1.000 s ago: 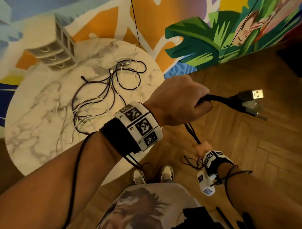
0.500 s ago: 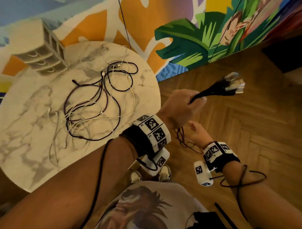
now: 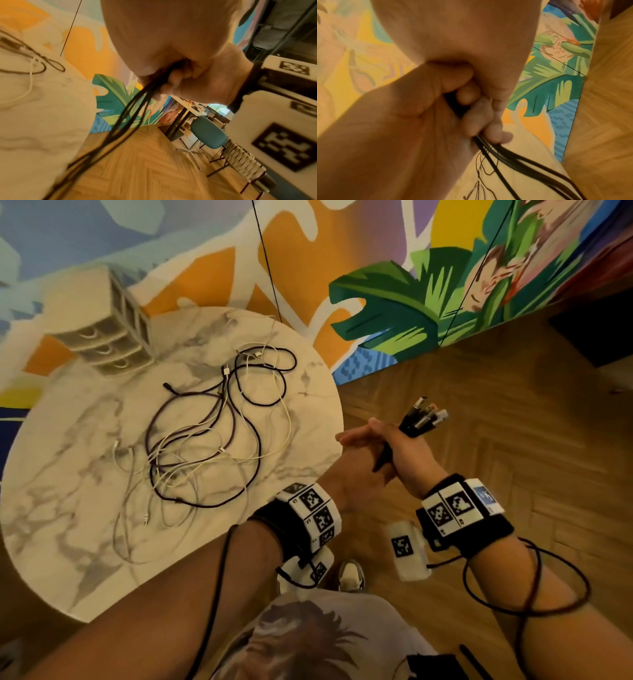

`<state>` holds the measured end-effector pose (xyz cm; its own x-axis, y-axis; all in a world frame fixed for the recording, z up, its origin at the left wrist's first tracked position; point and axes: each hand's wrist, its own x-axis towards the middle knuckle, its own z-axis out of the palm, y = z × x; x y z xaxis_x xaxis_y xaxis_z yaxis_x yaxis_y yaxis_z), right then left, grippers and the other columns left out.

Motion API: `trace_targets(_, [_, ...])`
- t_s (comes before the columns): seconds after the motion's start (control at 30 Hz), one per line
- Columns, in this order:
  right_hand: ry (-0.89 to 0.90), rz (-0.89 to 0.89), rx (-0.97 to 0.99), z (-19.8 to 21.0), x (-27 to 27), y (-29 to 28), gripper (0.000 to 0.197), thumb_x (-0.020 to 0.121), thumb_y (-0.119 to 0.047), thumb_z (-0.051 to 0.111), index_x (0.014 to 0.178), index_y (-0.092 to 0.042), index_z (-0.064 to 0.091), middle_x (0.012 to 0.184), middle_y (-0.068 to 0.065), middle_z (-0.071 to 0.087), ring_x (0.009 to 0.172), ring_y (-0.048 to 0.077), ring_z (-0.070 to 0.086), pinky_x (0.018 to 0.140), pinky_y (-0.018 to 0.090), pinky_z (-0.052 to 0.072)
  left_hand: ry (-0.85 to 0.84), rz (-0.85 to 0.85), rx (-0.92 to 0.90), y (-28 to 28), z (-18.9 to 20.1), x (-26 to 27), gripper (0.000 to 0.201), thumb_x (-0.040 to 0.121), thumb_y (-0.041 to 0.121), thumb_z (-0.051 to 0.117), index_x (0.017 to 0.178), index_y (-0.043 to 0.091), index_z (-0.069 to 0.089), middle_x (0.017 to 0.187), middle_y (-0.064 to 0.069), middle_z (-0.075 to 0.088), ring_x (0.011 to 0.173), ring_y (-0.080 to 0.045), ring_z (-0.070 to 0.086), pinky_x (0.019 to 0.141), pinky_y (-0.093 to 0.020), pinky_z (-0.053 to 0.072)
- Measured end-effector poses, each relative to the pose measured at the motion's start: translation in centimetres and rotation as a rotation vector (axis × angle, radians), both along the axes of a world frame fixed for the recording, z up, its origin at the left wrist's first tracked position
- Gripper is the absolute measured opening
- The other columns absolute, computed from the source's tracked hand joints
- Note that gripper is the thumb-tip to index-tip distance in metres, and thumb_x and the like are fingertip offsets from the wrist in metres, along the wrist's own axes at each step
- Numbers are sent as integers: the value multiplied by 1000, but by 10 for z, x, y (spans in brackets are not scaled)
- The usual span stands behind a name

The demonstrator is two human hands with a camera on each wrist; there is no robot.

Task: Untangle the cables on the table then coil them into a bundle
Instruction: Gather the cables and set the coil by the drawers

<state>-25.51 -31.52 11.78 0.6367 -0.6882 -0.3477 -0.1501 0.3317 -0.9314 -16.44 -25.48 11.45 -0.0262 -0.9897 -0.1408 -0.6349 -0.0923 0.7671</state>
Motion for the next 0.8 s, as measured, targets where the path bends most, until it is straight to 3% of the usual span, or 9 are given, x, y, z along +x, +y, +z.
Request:
trace_targets(0.13, [15,-140,-6,-6,10,-1,43,101,-22,37,88,-7,74,92,7,74,92,22,67,90,36,52,-106,79,-126,13,8,22,30,93,25,50,120,13,55,114,-5,61,102,-19,57,85,-38,49])
trace_targets(0.27, [43,-44,-167,-5,17,5,36,100,-9,37,74,0,60,61,-6,63,55,3,57,55,18,48,-337,171,-490,9,38,37,31,90,34,46,106,10,57,104,-5,57,95,-19,51,79,-31,45])
trace_targets(0.33, [225,119,-322,-6,17,9,21,97,1,41,97,9,60,79,-10,61,66,-2,50,67,12,45,-435,50,-544,-3,46,31,39,89,37,46,114,10,57,114,-7,57,106,-21,49,87,-30,39])
trace_targets(0.43, [808,128,-609,-14,43,25,28,96,-5,46,122,-1,54,123,16,58,106,10,54,103,24,33,-573,-149,-448,-12,39,23,47,89,43,37,113,10,61,113,-8,62,108,-25,53,89,-36,42])
trace_targets(0.53, [958,-47,-511,13,69,40,19,92,-12,45,96,-13,64,97,5,64,104,19,59,91,34,45,-549,-191,-405,-8,20,23,42,88,34,37,103,6,64,94,-9,65,87,-26,60,73,-38,49])
trace_targets(0.63, [1148,-314,-470,10,78,46,27,95,-11,43,115,-7,60,116,9,61,118,19,53,95,36,45,-500,-107,-401,2,8,25,38,91,30,49,119,6,58,111,-12,63,105,-27,58,85,-38,47])
trace_targets(0.7, [714,-131,-564,-31,66,47,22,95,-7,45,111,-6,59,111,16,60,112,9,56,88,39,46,-387,-32,-309,12,3,38,46,94,36,48,133,11,46,130,-10,53,118,-26,49,95,-37,41])
trace_targets(0.77, [194,85,-262,-46,43,37,25,96,-19,45,75,-13,58,70,3,56,60,-1,55,61,31,40,-293,125,-227,27,0,62,44,94,42,41,127,14,49,123,-6,53,111,-24,50,91,-36,40])
trace_targets(0.8, [239,96,-224,-53,38,33,39,98,-27,43,64,-12,52,57,-2,49,45,1,44,55,26,36,-290,231,-168,36,-6,78,38,94,44,39,113,14,54,111,-5,57,102,-24,53,83,-36,41])
